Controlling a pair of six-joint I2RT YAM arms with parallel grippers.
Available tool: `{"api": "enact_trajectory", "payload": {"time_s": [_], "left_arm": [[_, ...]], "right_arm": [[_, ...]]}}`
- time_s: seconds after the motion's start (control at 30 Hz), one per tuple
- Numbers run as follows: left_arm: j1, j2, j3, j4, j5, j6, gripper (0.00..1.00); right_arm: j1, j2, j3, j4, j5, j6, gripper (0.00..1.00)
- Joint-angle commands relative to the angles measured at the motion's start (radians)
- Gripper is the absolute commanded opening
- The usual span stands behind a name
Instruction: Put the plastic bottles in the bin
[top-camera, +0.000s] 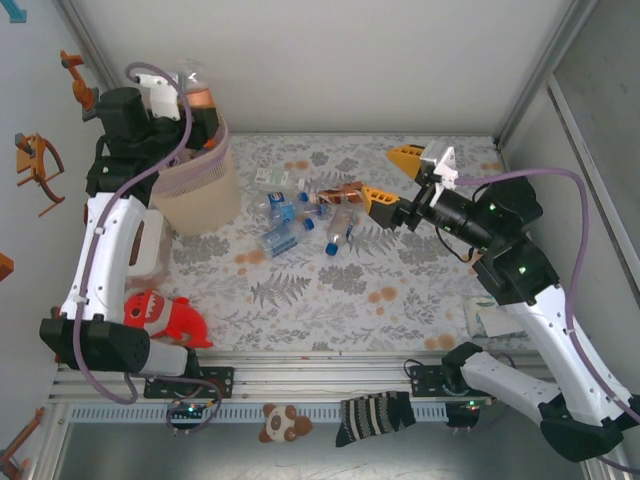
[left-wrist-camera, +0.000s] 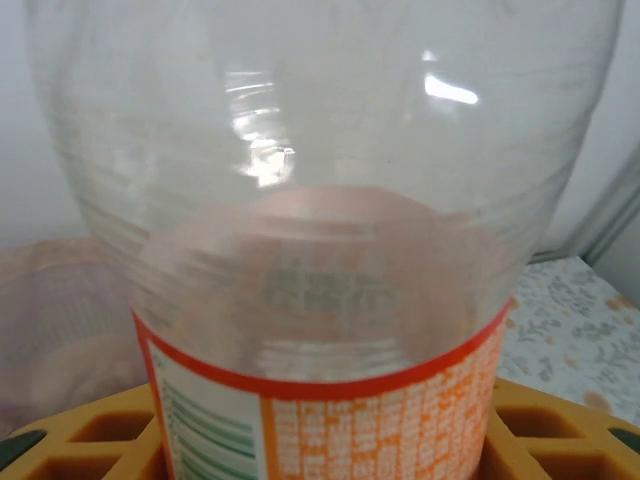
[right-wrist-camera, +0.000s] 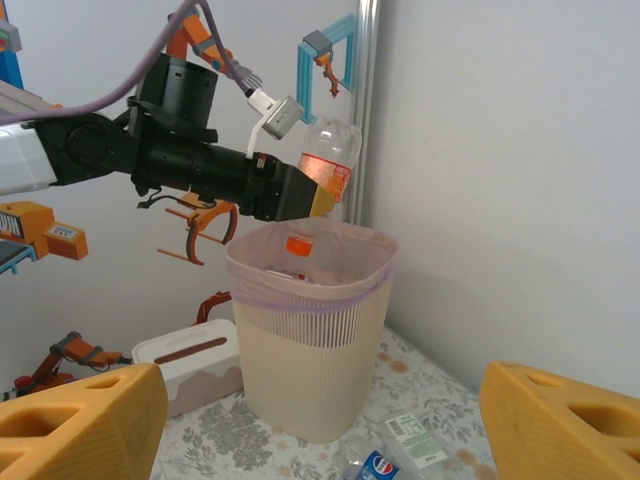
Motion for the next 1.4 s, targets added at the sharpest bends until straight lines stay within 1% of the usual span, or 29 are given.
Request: {"api": "enact_trajectory", "payload": {"time_s": [0.0, 0.13, 0.27, 0.33, 0.5, 0.6, 0.77, 0.93, 1.03, 1.23, 1.37], "left_arm": [[0.047, 0.038, 0.010, 0.057, 0.043, -0.061, 0.42], [0.092, 0.067, -0.041, 0.155, 0.053, -0.067, 0.42], [0.128, 0.122, -0.064, 0.249, 0.133, -0.083, 0.42], [0.133, 0.143, -0.083, 0.302, 0.170, -0.087, 0.43], [0.136, 0.196, -0.120, 0.364, 0.288, -0.101, 0.46], [0.138, 0.206, -0.174, 0.417, 0.332, -0.109, 0.48], [0.145, 0.219, -0.226, 0.447, 0.390, -0.118, 0.57], [0.156, 0.208, -0.250, 0.475, 0.419, -0.138, 0.71], [0.162, 0.193, -0.254, 0.491, 0.417, -0.151, 0.75], [0.177, 0.180, -0.238, 0.487, 0.422, -0.163, 0.77], [0.177, 0.169, -0.229, 0.489, 0.438, -0.171, 0.74]], "right_arm": [[0.001, -0.006, 0.009, 0.009, -0.006, 0.022, 0.80], [0.001, -0.009, 0.009, 0.010, -0.008, 0.031, 0.80], [0.002, -0.011, 0.010, 0.009, -0.006, 0.033, 0.80], [0.002, -0.010, 0.011, 0.003, -0.006, 0.033, 0.80], [0.002, -0.010, 0.001, 0.006, -0.003, 0.043, 0.80], [0.002, -0.008, -0.003, 0.012, -0.011, 0.047, 0.80], [0.001, -0.002, 0.002, 0.008, -0.026, 0.049, 0.80], [0.002, 0.000, 0.002, 0.010, -0.022, 0.048, 0.80], [0.002, 0.004, 0.005, 0.011, -0.024, 0.048, 0.80], [0.002, 0.005, 0.005, 0.012, -0.025, 0.050, 0.80], [0.002, 0.005, 0.004, 0.011, -0.023, 0.050, 0.80]]}}
